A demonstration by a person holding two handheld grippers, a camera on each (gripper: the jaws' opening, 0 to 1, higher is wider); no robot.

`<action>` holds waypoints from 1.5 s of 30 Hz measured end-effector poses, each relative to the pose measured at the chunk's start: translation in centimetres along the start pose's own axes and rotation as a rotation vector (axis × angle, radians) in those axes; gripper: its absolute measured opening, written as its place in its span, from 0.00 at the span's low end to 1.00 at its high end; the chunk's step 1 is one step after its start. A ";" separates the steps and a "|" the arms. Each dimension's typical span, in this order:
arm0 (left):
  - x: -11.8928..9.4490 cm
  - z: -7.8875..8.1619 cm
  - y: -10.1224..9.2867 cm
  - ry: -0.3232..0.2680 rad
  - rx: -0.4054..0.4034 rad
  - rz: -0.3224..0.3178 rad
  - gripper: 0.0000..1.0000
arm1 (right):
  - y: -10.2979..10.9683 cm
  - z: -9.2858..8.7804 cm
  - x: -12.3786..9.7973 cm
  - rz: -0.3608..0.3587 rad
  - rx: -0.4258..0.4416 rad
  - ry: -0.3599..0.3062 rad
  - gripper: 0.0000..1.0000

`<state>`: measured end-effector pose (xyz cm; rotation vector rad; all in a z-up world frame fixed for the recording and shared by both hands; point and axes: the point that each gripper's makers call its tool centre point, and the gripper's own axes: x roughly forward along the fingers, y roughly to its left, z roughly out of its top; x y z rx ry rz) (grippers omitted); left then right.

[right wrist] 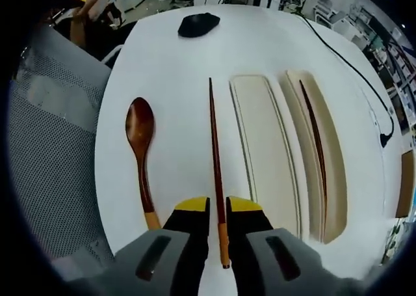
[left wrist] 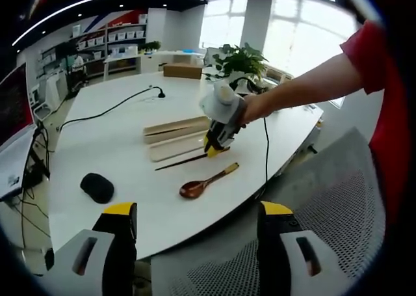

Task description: Arrange the utensils inside the cutlery case until each visible utensil rests in its matching compartment.

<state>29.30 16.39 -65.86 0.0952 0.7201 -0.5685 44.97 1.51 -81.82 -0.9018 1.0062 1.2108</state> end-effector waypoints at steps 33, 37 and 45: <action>0.1 -0.2 0.1 0.000 0.005 -0.001 0.77 | -0.1 -0.4 0.6 0.022 -0.019 0.131 0.01; 0.2 -0.4 0.2 0.013 0.004 0.003 0.77 | 0.3 -0.4 0.3 0.017 -0.041 0.141 0.01; 0.2 -0.2 0.0 0.011 0.003 0.005 0.76 | 0.5 -0.2 0.2 0.010 -0.167 0.208 0.00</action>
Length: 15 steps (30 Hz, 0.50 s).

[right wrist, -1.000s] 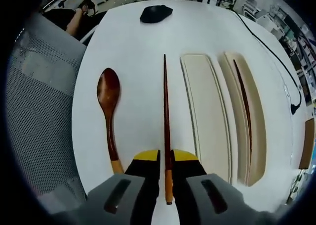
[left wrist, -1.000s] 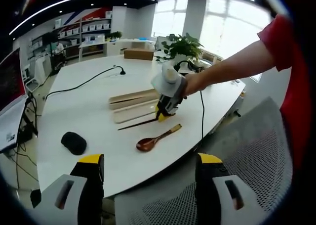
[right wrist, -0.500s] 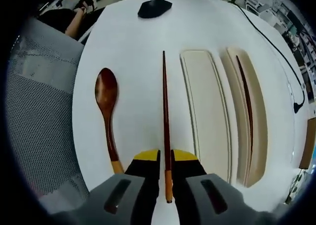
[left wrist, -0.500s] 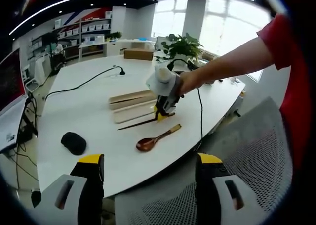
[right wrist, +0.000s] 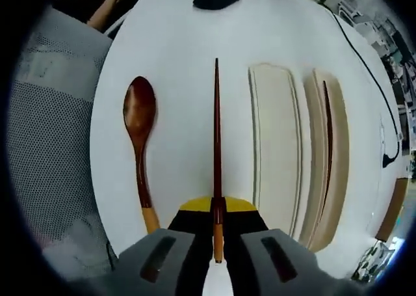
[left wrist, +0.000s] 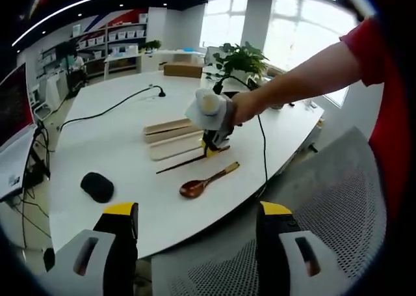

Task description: Arrange the utensils inside the cutlery case until each visible utensil rests in its matching compartment.

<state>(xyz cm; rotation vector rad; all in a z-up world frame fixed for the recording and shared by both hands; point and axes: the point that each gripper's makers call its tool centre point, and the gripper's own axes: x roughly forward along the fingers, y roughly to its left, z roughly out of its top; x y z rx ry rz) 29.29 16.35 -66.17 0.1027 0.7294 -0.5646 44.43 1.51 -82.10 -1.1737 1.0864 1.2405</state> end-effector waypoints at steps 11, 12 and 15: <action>-0.1 -0.6 0.3 0.026 0.001 0.008 0.74 | 0.6 -0.8 -0.9 0.047 0.135 -0.079 0.00; -0.1 -0.6 0.3 0.026 0.000 0.006 0.74 | 0.3 -0.7 -0.7 0.045 0.143 -0.086 0.00; 0.0 -0.6 0.2 0.027 0.002 0.002 0.73 | 0.0 -0.6 -1.0 0.041 0.144 -0.094 0.00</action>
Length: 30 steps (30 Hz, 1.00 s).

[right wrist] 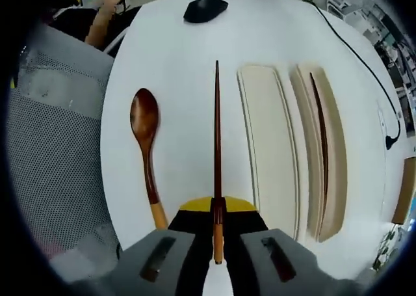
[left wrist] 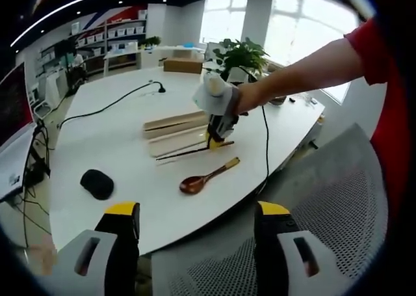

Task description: Arrange the utensils inside the cutlery case until each visible utensil rests in its matching compartment.

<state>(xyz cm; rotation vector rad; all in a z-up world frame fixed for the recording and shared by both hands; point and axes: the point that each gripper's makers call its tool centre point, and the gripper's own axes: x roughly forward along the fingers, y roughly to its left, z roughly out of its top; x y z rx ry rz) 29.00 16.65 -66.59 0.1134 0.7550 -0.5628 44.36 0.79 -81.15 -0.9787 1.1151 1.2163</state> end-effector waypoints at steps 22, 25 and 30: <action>-0.9 2.5 -1.6 -0.138 -0.026 -0.049 0.83 | -0.2 0.3 -0.1 -0.005 -0.034 -0.016 0.01; -1.0 3.0 -1.4 -0.171 -0.046 -0.051 0.87 | -0.1 1.0 -0.7 0.004 0.003 -0.056 0.01; -1.0 3.1 -1.5 -0.180 -0.045 -0.060 0.87 | -0.1 1.3 -1.6 0.004 0.033 -0.083 0.01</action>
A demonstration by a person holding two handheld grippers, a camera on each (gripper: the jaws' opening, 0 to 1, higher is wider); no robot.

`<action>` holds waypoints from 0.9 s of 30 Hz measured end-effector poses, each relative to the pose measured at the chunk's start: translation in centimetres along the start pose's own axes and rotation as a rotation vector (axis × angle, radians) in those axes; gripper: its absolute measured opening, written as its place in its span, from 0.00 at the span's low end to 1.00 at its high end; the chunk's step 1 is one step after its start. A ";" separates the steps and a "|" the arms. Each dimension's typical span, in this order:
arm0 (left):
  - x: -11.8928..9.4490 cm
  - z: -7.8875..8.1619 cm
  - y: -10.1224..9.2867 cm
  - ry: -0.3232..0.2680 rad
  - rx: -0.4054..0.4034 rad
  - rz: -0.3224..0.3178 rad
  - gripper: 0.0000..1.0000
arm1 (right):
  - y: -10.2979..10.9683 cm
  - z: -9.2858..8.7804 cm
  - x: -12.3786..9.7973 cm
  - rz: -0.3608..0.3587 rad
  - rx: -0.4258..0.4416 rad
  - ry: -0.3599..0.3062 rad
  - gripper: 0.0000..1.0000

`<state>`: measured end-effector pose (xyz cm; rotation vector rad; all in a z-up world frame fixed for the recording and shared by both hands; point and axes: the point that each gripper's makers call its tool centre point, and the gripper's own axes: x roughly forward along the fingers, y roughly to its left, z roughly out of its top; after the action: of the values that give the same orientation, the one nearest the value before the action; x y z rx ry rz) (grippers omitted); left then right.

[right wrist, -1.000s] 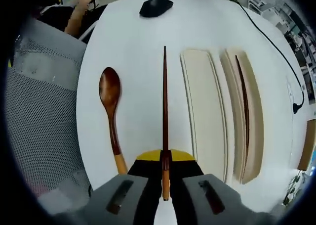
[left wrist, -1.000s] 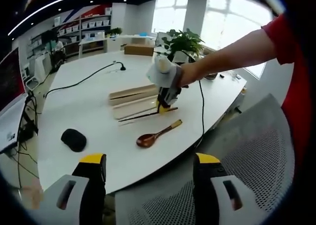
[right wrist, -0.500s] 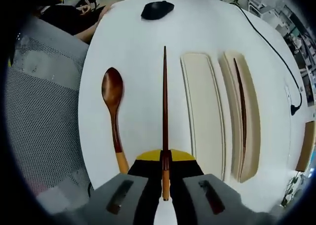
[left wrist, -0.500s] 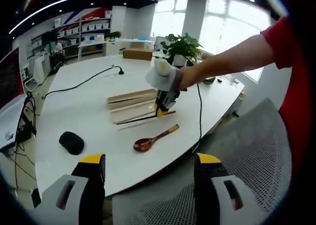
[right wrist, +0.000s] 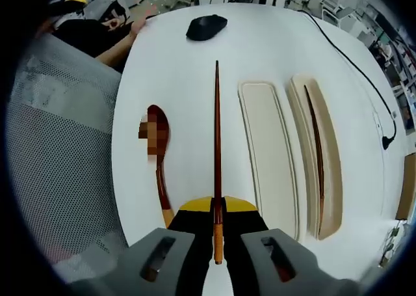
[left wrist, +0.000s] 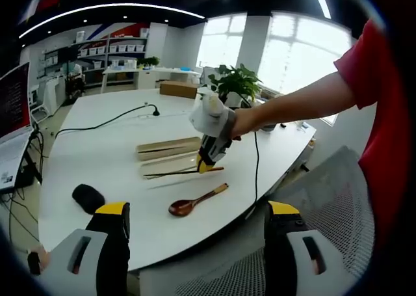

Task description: Arrange the utensils inside the cutlery case until each visible utensil rests in its matching compartment.

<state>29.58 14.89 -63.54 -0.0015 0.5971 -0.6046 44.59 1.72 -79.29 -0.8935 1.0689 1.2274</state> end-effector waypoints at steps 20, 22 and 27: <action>0.2 0.1 -0.3 -0.012 -0.007 -0.030 0.87 | 1.1 -1.0 -1.3 -0.003 -0.019 0.001 0.01; 0.2 0.2 -0.2 -0.017 -0.008 -0.024 0.88 | 1.5 -1.1 -1.3 0.002 -0.004 -0.002 0.01; 0.0 0.3 0.2 -0.022 0.011 0.001 0.96 | 2.3 -1.5 -1.1 0.004 -0.024 0.010 0.01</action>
<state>29.88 14.98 -63.30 0.0023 0.5729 -0.6064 42.07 0.30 -78.63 -0.9171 1.0659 1.2427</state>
